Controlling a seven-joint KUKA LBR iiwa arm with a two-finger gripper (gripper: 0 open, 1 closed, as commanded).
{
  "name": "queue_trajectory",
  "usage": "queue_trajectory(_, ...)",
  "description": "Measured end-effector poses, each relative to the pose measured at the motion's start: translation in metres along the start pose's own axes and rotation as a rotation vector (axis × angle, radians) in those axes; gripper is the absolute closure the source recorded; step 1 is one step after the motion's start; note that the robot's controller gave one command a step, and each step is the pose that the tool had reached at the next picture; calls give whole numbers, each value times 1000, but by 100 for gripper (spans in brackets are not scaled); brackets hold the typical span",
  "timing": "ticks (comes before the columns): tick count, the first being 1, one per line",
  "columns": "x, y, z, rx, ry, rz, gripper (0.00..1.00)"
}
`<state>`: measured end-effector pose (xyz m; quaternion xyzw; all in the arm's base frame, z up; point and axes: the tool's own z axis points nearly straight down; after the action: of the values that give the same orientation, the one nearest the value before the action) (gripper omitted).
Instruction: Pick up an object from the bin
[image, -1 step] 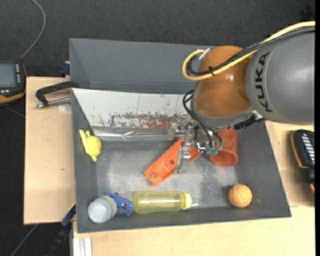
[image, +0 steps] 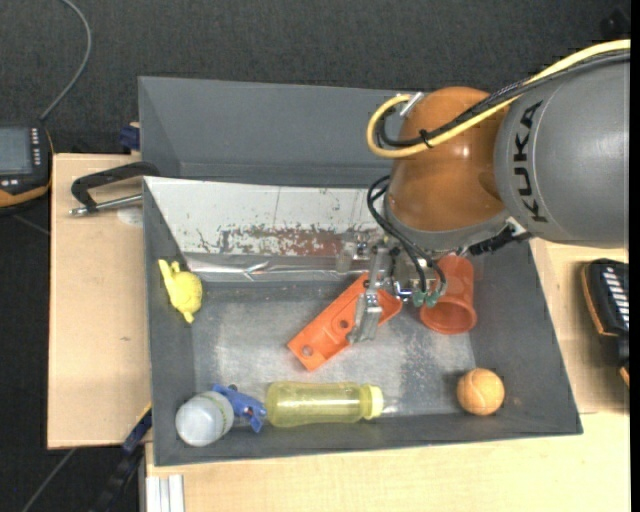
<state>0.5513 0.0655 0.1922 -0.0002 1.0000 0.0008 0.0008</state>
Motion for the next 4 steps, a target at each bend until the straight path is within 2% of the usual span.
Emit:
queue_trajectory(1,-13,-1,33,-1,-5,-147,0)
queue_trajectory(2,-28,-11,118,0,-4,-536,0)
queue_trajectory(3,-36,-4,126,1,-10,-746,0)
queue_trajectory(4,-32,-8,120,-1,-7,-614,0)
